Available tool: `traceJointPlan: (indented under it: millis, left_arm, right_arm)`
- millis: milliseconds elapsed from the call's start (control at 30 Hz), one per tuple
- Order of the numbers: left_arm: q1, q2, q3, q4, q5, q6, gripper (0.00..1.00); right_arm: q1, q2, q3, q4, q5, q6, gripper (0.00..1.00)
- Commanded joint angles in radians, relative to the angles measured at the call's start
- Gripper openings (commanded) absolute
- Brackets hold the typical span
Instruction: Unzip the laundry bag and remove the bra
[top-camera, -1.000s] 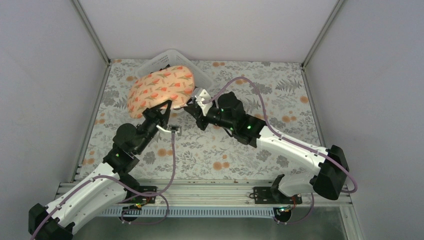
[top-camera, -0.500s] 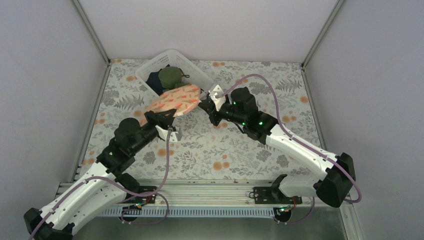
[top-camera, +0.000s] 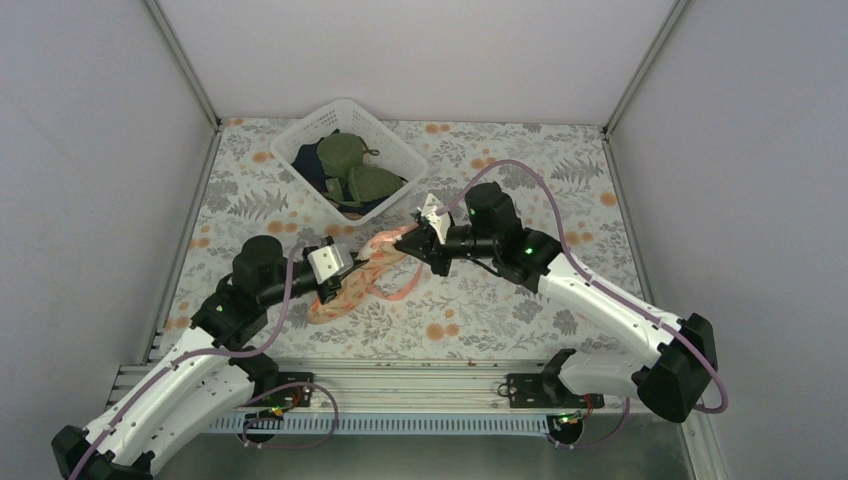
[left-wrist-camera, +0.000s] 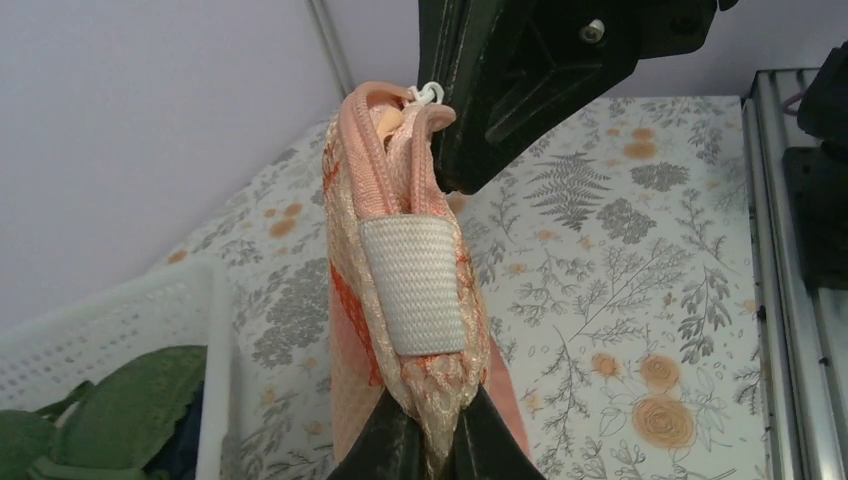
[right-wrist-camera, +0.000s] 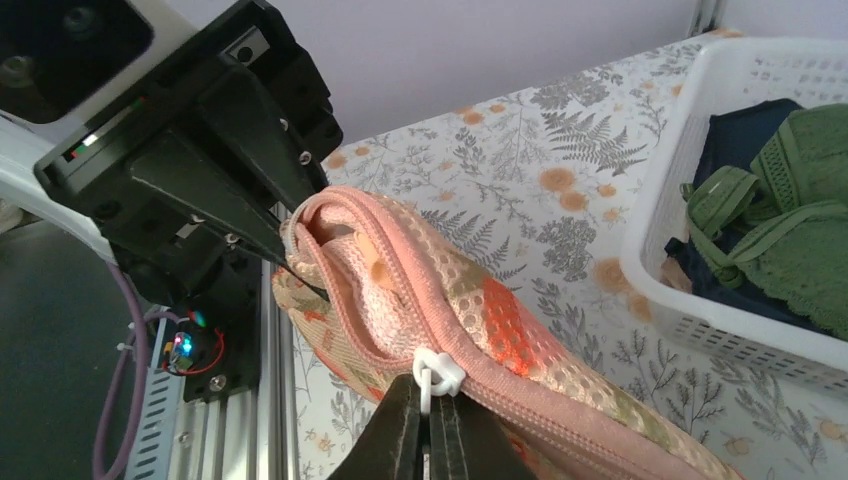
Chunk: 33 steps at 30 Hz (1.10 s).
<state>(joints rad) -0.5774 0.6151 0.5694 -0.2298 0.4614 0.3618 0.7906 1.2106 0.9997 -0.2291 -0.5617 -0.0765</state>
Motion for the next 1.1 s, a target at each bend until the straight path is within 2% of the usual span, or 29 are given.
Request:
traceJointPlan:
  millis: [0, 33, 67, 133, 233, 300, 400, 567, 767, 900, 1033, 1067]
  left_arm:
    - [0.020, 0.005, -0.041, 0.057, 0.044, -0.084, 0.02]
    - [0.026, 0.010, -0.050, 0.063, 0.009, -0.089, 0.04]
    - [0.032, 0.015, -0.056, 0.069, -0.011, -0.089, 0.15]
    - [0.038, 0.024, -0.056, 0.067, -0.008, -0.062, 0.44]
    - [0.037, 0.028, -0.042, 0.046, 0.079, -0.002, 0.65]
    - [0.036, 0.038, -0.030, 0.045, 0.098, -0.018, 0.71]
    - [0.036, 0.064, 0.003, 0.059, 0.092, -0.065, 0.74]
    - [0.035, 0.103, 0.109, 0.023, 0.071, -0.041, 0.74]
    - [0.004, 0.184, 0.191, -0.097, 0.006, -0.004, 0.56]
    - [0.001, 0.190, 0.211, -0.093, 0.004, 0.033, 0.35]
    - [-0.002, 0.188, 0.201, -0.113, 0.002, 0.098, 0.31]
    - [-0.003, 0.189, 0.201, -0.111, -0.008, 0.100, 0.28]
  right_arm:
    - [0.011, -0.036, 0.002, -0.008, -0.084, 0.032, 0.04]
    - [0.012, -0.034, 0.000, -0.007, -0.071, 0.041, 0.03]
    - [0.012, -0.029, -0.004, -0.006, -0.064, 0.053, 0.03]
    - [0.013, -0.013, -0.012, 0.006, -0.055, 0.083, 0.04]
    - [0.020, 0.010, -0.017, 0.026, -0.045, 0.120, 0.04]
    - [0.028, 0.024, -0.016, 0.038, -0.036, 0.133, 0.04]
    - [0.044, 0.035, -0.012, 0.052, -0.049, 0.130, 0.04]
    - [0.053, 0.030, 0.002, 0.029, -0.053, 0.096, 0.03]
    - [0.053, 0.033, 0.024, 0.011, -0.052, 0.082, 0.04]
    - [0.053, 0.034, 0.030, 0.004, -0.046, 0.077, 0.04]
    - [0.053, 0.035, 0.030, 0.008, -0.039, 0.079, 0.04]
    - [0.053, 0.038, 0.032, 0.007, -0.040, 0.078, 0.04]
